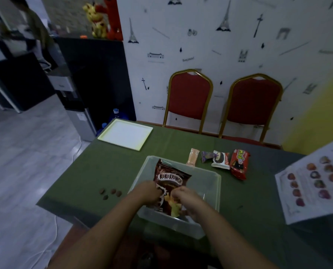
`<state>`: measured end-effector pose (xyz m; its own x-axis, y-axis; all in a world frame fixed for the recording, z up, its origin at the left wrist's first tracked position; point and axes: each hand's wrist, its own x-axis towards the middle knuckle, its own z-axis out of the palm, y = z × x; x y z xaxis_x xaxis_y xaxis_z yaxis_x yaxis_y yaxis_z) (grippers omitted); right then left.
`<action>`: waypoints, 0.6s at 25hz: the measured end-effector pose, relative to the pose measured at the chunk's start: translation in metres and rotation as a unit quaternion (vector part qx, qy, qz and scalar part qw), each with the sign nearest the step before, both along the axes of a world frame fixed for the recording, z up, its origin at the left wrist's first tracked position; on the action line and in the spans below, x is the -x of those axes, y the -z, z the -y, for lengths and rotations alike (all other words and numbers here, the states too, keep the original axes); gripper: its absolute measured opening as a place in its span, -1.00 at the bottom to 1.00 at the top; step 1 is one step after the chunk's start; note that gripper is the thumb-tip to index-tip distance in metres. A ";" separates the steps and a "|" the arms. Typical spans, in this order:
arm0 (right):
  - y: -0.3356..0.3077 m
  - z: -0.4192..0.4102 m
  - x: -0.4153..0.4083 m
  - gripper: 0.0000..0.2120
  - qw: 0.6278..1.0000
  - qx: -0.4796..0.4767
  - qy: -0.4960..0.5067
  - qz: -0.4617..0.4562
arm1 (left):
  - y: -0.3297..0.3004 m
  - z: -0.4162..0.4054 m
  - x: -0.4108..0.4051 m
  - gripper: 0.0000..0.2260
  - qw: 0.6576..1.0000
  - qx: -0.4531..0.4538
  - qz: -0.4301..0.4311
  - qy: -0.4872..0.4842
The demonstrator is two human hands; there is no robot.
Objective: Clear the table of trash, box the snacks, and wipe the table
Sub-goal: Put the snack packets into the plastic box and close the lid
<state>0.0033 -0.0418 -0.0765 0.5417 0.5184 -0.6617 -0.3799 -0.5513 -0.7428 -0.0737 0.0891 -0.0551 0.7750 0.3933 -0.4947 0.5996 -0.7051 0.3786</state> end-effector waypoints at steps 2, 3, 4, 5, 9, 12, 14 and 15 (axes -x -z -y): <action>0.008 -0.009 -0.004 -0.88 0.999 0.028 -0.020 0.029 | 0.000 0.003 -0.007 -0.77 1.000 -0.025 -0.001 -0.001; 0.012 -0.013 -0.006 -0.87 0.998 0.040 -0.025 0.047 | 0.000 0.005 -0.010 -0.78 0.999 -0.048 0.009 0.006; 0.017 -0.017 -0.010 -0.84 0.997 0.048 -0.031 0.059 | 0.002 0.005 -0.013 -0.77 0.998 -0.063 0.027 0.009; 0.020 -0.019 -0.012 -0.82 0.996 0.052 -0.039 0.064 | 0.006 0.005 -0.016 -0.76 0.997 -0.058 0.043 0.014; 0.031 -0.022 -0.011 -0.79 0.993 0.043 -0.100 0.050 | 0.035 -0.002 -0.028 -0.71 0.997 -0.010 -0.029 0.067; 0.041 -0.025 -0.007 -0.72 0.985 0.057 -0.156 0.055 | 0.047 -0.005 -0.027 -0.65 0.984 0.013 -0.132 0.115; 0.045 -0.025 -0.009 -0.70 0.979 0.073 -0.178 0.063 | 0.052 -0.006 -0.027 -0.60 0.977 0.005 -0.166 0.132; 0.042 -0.023 -0.010 -0.75 0.981 0.072 -0.168 0.063 | 0.053 -0.006 -0.027 -0.61 0.978 0.007 -0.166 0.126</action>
<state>0.0131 -0.0189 -0.1181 0.4375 0.5878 -0.6805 -0.0687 -0.7327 -0.6771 -0.0464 0.0952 -0.1081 0.6414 0.2033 -0.7398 0.4998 -0.8423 0.2019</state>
